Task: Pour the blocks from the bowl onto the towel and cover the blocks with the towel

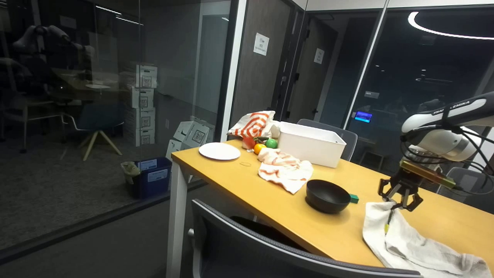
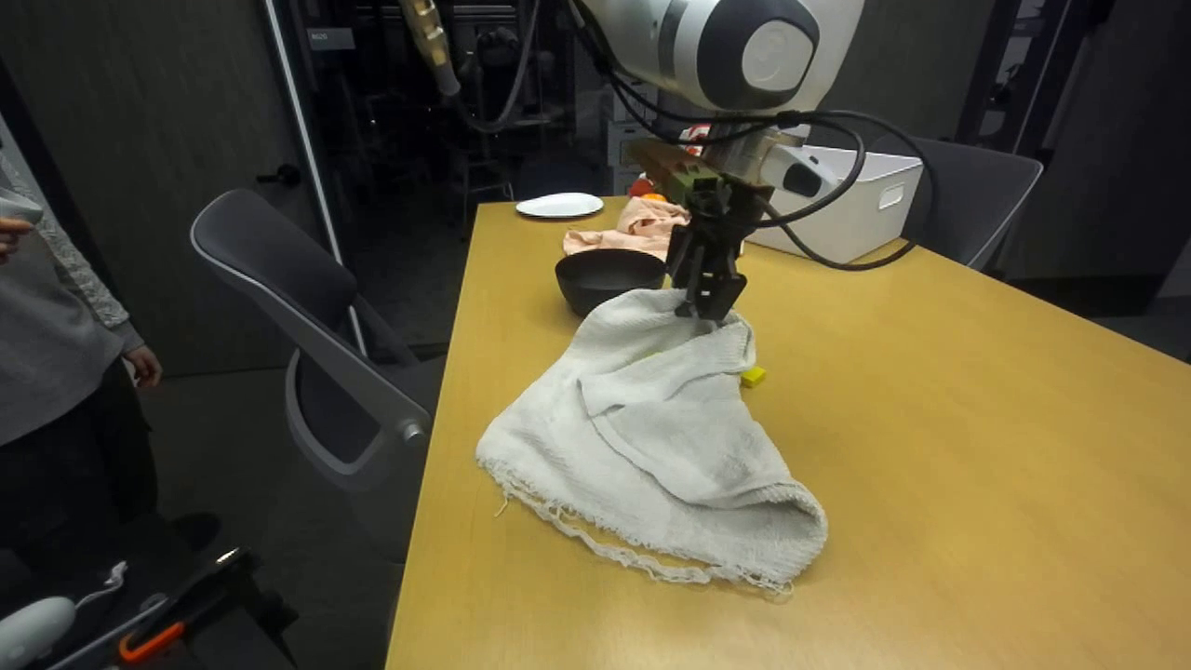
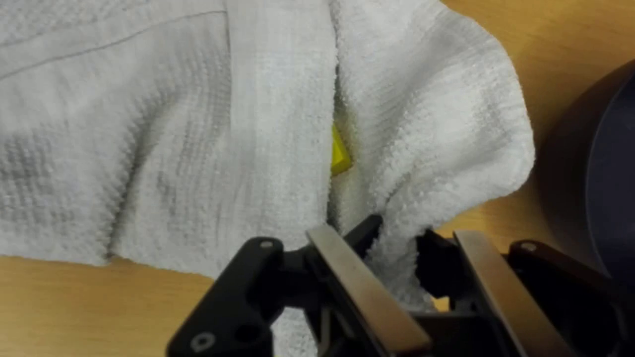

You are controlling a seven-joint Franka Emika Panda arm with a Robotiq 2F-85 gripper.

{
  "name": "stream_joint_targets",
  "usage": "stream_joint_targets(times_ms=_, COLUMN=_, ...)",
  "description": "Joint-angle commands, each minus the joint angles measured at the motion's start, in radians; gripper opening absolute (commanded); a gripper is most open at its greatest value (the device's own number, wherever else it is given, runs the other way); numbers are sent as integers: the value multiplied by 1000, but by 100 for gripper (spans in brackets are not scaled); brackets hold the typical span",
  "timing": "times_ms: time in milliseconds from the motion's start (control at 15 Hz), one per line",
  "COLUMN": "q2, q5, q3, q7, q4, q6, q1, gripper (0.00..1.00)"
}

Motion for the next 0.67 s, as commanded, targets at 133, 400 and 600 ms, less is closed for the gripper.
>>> stream_joint_targets(times_ms=133, q2=-130, q5=-73, q3=-99, q7=214, q4=-150, q6=4, q1=1, gripper=13)
stream_joint_targets(times_ms=400, q2=-134, q5=-125, q3=-166, q7=353, q4=-192, q6=-55, q1=-19, gripper=13)
stream_joint_targets(times_ms=600, q2=-100, q5=-138, q3=-195, q7=432, q4=-188, q6=-147, q1=-43, gripper=12)
